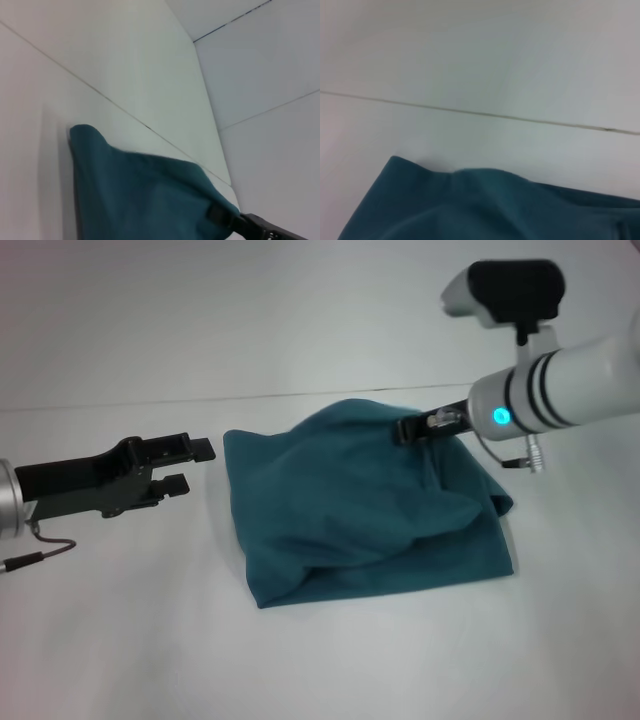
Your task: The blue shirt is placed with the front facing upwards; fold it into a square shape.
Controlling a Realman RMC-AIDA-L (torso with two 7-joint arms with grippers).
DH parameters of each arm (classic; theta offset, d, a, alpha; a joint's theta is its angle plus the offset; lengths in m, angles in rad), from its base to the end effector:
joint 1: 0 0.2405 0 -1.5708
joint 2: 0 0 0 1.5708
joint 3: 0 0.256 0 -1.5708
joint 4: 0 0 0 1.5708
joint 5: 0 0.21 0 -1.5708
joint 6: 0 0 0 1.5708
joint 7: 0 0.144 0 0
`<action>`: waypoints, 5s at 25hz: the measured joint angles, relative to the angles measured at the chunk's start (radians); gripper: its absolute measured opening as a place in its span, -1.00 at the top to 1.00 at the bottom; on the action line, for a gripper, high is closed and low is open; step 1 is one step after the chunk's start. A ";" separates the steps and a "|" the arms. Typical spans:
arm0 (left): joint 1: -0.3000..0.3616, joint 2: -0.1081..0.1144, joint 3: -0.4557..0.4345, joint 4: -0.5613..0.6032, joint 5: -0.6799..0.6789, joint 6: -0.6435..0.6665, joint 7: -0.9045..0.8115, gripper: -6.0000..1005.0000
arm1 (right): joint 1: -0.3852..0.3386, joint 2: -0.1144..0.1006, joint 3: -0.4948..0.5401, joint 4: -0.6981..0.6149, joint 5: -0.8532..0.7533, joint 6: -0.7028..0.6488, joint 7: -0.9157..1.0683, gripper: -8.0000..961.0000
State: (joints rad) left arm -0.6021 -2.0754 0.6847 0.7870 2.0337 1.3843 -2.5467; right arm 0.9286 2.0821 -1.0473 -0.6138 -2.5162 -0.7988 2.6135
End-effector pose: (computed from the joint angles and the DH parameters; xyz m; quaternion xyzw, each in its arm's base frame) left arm -0.2440 0.3811 0.0276 -0.7022 -0.6462 -0.2843 0.0924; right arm 0.1915 0.4662 -0.0300 -0.8209 0.4710 0.0388 0.3206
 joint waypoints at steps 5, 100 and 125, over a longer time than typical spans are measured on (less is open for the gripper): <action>-0.001 -0.001 -0.002 0.000 -0.001 0.000 0.002 -0.50 | -0.011 -0.017 0.001 -0.020 -0.002 -0.033 0.021 0.96; 0.011 -0.011 -0.002 -0.027 -0.024 -0.031 0.020 -0.50 | -0.013 -0.010 0.036 0.084 -0.008 -0.108 0.135 -0.38; 0.032 -0.006 -0.080 -0.019 -0.077 -0.024 0.028 -0.50 | -0.030 -0.036 0.038 0.077 0.077 -0.157 0.110 0.19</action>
State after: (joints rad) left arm -0.5704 -2.0812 0.6045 0.7679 1.9565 1.3600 -2.5183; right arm 0.8988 2.0461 -1.0093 -0.5368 -2.4396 -0.9554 2.7231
